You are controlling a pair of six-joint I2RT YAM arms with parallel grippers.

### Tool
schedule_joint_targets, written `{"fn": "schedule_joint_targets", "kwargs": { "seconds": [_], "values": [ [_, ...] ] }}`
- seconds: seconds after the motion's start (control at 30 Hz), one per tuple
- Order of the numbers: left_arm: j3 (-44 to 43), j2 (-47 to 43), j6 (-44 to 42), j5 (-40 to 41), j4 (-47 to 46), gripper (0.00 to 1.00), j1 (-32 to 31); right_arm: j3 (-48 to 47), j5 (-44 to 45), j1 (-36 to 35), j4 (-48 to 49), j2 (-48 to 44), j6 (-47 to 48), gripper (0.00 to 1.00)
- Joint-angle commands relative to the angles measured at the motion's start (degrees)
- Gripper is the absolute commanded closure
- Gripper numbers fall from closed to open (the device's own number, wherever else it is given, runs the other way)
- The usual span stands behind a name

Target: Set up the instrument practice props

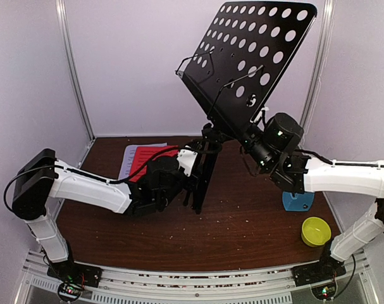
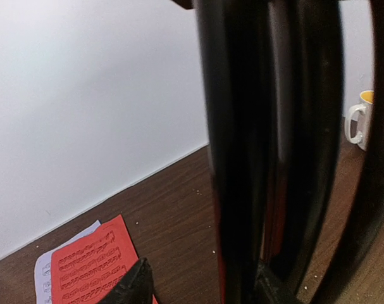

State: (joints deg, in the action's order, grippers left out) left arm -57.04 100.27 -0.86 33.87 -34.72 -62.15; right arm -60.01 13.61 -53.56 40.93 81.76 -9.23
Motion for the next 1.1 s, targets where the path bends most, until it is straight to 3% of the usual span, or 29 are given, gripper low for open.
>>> {"fn": "schedule_joint_targets", "kwargs": {
  "seconds": [0.0,0.13,0.3,0.7,1.07],
  "values": [
    [-3.45,2.18,0.52,6.83,-3.27,0.51,0.28,-2.76,2.44,-2.16,13.68,-5.88,-1.16,1.00],
    [-5.13,3.70,-1.69,5.56,-3.53,0.56,0.19,-3.55,3.95,-2.55,11.61,-5.67,-1.46,1.00],
    [-5.16,4.40,-6.86,-0.89,-4.78,0.73,0.10,-5.50,3.30,-2.71,8.31,-5.22,-0.83,1.00],
    [-1.87,2.72,-13.28,-13.55,-1.58,1.00,3.38,-11.25,-2.10,-2.20,1.32,-4.49,1.84,1.00],
    [-0.40,3.46,-18.93,-20.01,0.66,1.00,6.35,-16.71,-6.01,0.71,-4.68,-4.06,1.68,1.00]
  ]
}}
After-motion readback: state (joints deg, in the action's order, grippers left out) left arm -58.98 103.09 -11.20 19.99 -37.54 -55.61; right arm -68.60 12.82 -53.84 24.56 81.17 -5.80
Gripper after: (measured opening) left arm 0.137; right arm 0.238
